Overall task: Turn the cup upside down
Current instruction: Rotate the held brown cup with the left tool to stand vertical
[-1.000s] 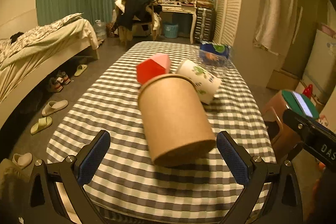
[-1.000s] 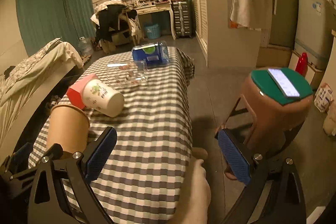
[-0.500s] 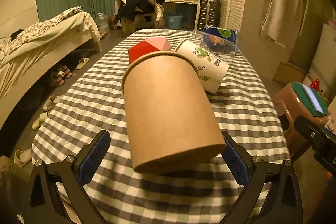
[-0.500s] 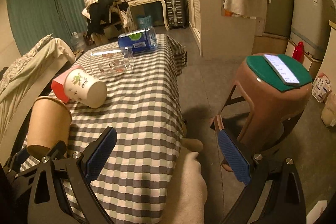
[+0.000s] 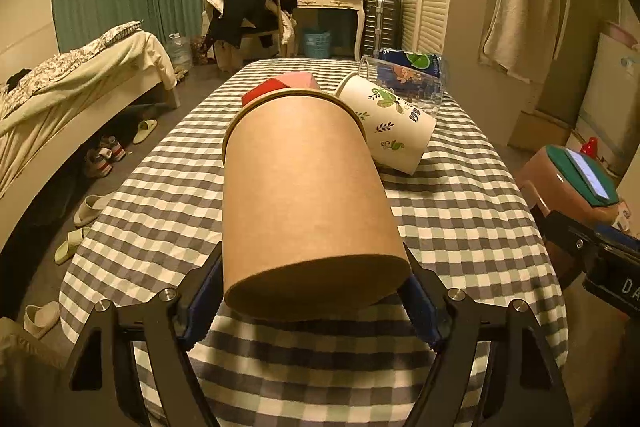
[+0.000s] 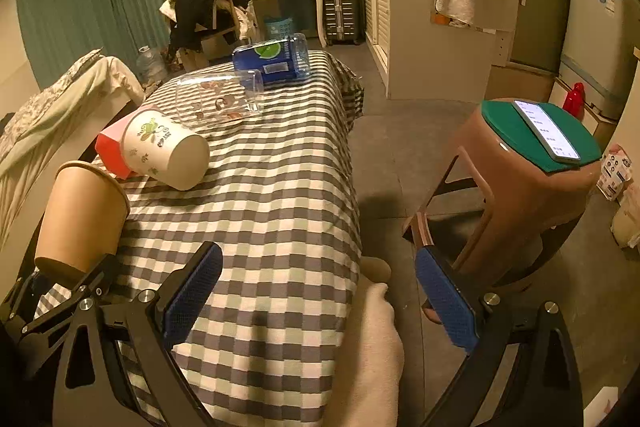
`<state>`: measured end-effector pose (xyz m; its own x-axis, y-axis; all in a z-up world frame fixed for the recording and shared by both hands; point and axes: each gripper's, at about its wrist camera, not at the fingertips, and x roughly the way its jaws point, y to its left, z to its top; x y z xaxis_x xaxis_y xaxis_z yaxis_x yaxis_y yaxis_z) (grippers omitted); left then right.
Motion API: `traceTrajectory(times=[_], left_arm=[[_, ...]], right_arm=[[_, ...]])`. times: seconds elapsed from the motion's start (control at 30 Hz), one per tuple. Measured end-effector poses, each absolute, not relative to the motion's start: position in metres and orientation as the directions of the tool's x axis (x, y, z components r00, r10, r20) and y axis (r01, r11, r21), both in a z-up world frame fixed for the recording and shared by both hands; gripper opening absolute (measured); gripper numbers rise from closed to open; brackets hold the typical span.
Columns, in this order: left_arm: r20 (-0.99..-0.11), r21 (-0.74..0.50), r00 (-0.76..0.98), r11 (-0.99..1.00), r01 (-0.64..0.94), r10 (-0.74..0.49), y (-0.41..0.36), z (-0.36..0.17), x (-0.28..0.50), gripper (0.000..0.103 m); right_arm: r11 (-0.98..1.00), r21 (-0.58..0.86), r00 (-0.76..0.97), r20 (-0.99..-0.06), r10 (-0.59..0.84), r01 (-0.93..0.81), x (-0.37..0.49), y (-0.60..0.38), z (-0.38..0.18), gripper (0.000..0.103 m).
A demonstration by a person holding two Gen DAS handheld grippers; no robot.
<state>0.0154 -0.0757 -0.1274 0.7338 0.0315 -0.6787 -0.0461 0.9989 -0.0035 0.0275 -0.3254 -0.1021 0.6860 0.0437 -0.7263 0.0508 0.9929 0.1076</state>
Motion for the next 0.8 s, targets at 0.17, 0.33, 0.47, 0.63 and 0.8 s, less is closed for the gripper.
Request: traceTrajectory(times=[0.17,0.33,0.47,0.63,0.8], left_arm=[[-0.686,0.013,0.728,1.0,-0.003,0.011,-0.071,-0.119,0.01,0.08],[-0.677,0.054,0.736,0.998,0.036,0.01,-0.066,-0.104,0.003,0.08],[-0.663,0.085,0.748,0.995,0.046,0.022,-0.062,-0.089,0.003,0.079],[-0.652,0.074,0.758,0.996,0.054,0.008,-0.058,-0.077,0.009,0.079],[-0.666,0.057,0.745,0.995,0.082,-0.023,-0.058,-0.072,0.016,0.079]], right_arm=[[0.994,0.101,0.688,-0.725,0.039,0.05,0.026,-0.322,-0.1,0.097],[0.994,0.102,0.689,-0.724,0.042,0.047,0.025,-0.32,-0.099,0.097],[0.994,0.105,0.688,-0.724,0.047,0.043,0.023,-0.317,-0.099,0.097],[0.994,0.104,0.687,-0.725,0.05,0.036,0.024,-0.314,-0.1,0.097],[0.995,0.099,0.684,-0.727,0.05,0.032,0.025,-0.313,-0.1,0.097]])
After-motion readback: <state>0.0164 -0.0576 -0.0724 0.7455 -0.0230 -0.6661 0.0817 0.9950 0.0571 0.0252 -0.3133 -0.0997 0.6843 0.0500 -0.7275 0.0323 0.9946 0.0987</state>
